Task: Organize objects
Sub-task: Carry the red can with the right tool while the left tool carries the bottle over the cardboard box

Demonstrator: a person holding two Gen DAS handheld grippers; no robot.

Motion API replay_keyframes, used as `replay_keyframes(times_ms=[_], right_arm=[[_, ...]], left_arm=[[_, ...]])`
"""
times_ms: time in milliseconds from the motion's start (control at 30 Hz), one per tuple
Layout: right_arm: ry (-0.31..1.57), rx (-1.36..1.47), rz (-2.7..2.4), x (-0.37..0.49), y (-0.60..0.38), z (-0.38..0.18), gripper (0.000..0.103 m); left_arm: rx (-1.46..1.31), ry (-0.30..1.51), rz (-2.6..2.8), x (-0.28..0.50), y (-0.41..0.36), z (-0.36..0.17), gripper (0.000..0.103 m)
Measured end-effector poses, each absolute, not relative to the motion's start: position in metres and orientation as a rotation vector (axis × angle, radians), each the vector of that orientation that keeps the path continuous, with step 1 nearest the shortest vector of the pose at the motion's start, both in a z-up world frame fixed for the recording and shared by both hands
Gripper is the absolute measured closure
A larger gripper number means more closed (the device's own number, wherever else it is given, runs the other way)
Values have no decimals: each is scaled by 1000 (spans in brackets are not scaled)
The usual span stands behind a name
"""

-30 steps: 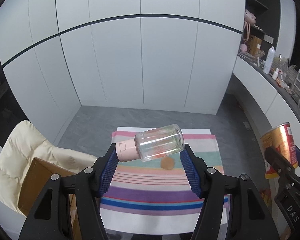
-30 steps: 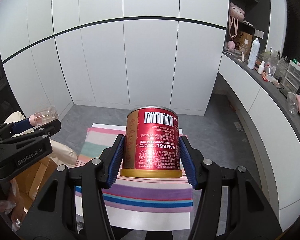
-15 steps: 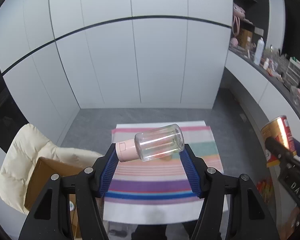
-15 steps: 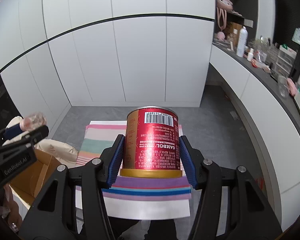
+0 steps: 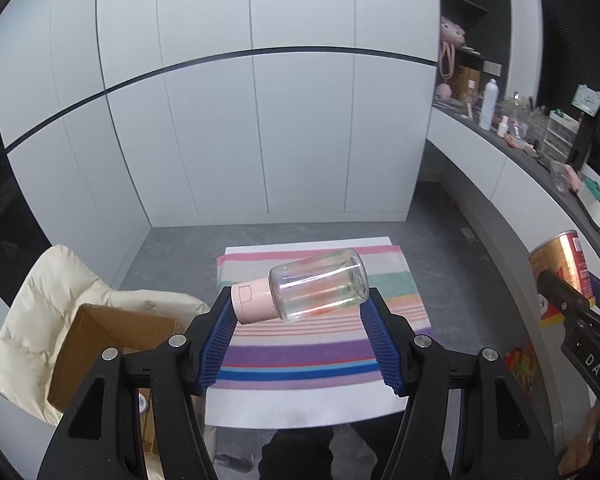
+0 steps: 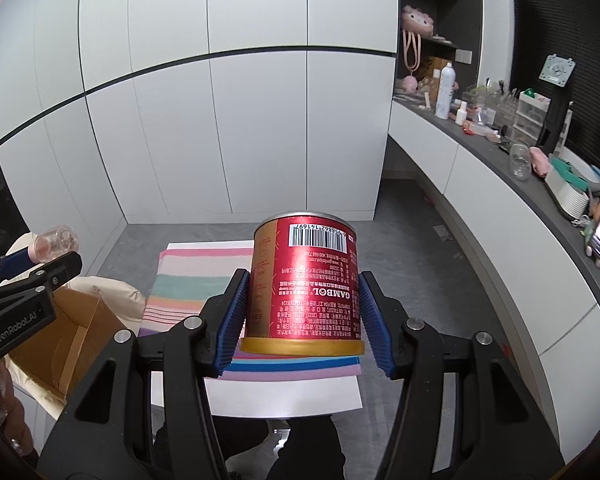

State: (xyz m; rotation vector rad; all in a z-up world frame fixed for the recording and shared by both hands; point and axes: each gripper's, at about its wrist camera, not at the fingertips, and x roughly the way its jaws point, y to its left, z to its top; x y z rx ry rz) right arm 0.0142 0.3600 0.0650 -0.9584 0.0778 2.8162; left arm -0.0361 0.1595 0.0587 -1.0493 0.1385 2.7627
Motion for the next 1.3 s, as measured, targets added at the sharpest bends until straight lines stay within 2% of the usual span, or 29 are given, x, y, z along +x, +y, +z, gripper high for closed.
replay_keyframes(times_ms=[333,767,1067,1300], right_arm=[[122,-1073,2838,79,343,26,47],[4,-1191,2825,135,324,-11,47],[51,-1261,2760,134,331,-32,47],[2,-1324,2787,115,306,-43,47]], left_arm=[[-1070,143,2684,27,138,35,39],[-1173,220,2688,69,96,-17,39],[-1264,196,2688,61,65,-46,39],[-1281,165,2750,59,32,-53,39]])
